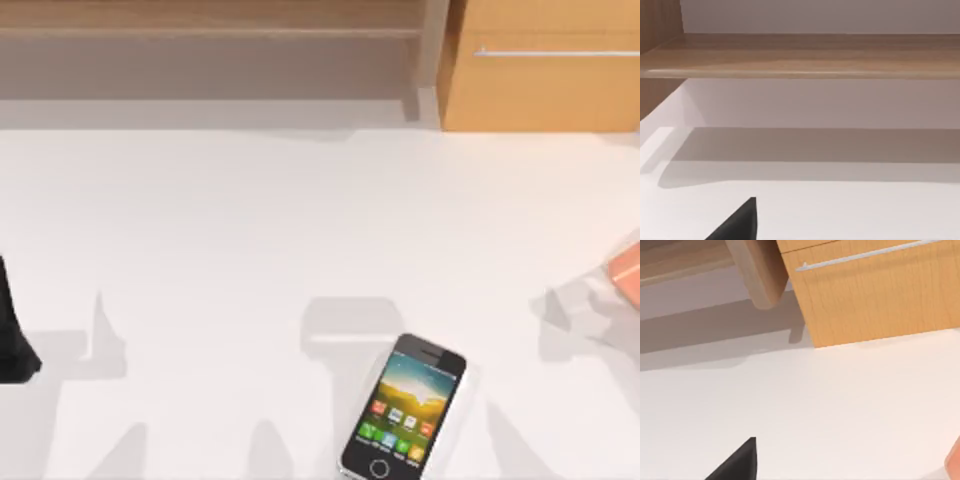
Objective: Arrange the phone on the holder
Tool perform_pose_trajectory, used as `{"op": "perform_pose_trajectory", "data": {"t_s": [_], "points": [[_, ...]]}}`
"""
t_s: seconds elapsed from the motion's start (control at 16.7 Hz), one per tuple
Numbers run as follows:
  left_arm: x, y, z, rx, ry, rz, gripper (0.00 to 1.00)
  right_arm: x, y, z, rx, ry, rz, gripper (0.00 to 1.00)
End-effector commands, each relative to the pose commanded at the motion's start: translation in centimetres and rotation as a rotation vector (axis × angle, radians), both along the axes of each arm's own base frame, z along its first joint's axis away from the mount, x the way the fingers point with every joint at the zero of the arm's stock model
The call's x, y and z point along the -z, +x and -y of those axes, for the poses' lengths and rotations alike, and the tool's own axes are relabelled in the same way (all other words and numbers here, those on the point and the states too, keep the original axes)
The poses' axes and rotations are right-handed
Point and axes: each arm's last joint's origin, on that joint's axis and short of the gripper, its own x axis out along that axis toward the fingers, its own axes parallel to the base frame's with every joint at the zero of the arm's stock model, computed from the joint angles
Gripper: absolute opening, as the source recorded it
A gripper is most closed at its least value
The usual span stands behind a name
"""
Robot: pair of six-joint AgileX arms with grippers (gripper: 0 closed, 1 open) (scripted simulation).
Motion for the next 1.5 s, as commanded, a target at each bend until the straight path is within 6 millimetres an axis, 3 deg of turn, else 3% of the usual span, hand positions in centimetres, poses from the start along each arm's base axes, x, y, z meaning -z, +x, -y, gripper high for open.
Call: {"op": "perform_pose_trajectory", "data": {"t_s": [0.3, 0.48, 0.66, 0.9, 1.08, 1.5], "points": [[0.0, 0.0, 0.0, 0.0, 0.0, 0.0, 1.0, -1.2, 3.7, -5.4, -0.058, 0.112, -0.563, 1.0], [0.0, 0.0, 0.0, 0.0, 0.0, 0.0, 1.0, 0.0, 5.7, -9.8, 0.015, 0.067, -0.9, 1.0], [0.0, 0.0, 0.0, 0.0, 0.0, 0.0, 1.0, 1.5, 7.4, -14.2, 0.137, -0.005, -1.131, 1.0], [0.0, 0.0, 0.0, 0.0, 0.0, 0.0, 1.0, 2.9, 9.4, -19.4, 0.277, -0.049, -1.26, 1.0], [0.0, 0.0, 0.0, 0.0, 0.0, 0.0, 1.0, 3.4, 10.4, -22.2, 0.325, -0.047, -1.279, 1.0], [0.0, 0.0, 0.0, 0.0, 0.0, 0.0, 1.0, 3.4, 10.8, -22.9, 0.338, -0.037, -1.279, 1.0]]}}
